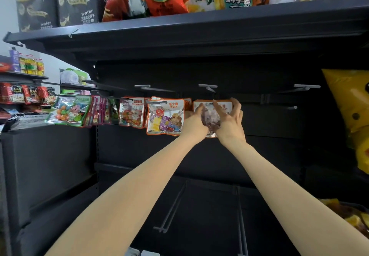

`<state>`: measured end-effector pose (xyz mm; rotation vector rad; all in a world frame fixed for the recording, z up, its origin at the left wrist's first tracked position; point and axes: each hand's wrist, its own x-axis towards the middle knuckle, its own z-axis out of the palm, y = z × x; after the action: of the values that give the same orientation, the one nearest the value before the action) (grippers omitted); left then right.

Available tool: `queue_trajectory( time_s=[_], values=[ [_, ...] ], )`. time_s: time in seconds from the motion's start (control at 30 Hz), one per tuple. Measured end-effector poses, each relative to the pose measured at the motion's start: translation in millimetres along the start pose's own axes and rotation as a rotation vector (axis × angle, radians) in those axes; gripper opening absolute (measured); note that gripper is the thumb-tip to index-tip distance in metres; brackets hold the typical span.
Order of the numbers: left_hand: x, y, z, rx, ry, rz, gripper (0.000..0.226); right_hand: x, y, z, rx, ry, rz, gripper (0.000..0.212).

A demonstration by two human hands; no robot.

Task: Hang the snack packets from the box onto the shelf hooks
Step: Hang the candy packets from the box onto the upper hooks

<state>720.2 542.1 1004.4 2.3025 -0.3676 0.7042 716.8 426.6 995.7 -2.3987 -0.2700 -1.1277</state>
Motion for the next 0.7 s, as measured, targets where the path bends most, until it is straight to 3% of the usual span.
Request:
queue_trajectory(
  time_s=[0.2, 0.37, 0.5, 0.7],
  values=[
    [11.3, -0.2, 3.9, 0.078, -0.078, -0.031, 0.072, 6.3, 5.4, 7.9, -0.115, -0.056, 0.068, 0.087],
    [-6.4, 3.6, -12.2, 0.357, 0.085, 0.152, 0.053, -10.7, -5.7, 1.8, -0.041, 0.153, -0.046, 0.044],
    [-32.3, -7.7, -38.0, 0.401, 0.187, 0.290, 0.034, -28.5, -34.3, 3.9, 0.160, 0.084, -0.126, 0.019],
    [-90.9, -84.0, -99.6, 0.637, 0.240, 0.231, 0.024, -62.3, -112.7, 35.3, 0.460, -0.070, -0.252, 0.017]
  ],
)
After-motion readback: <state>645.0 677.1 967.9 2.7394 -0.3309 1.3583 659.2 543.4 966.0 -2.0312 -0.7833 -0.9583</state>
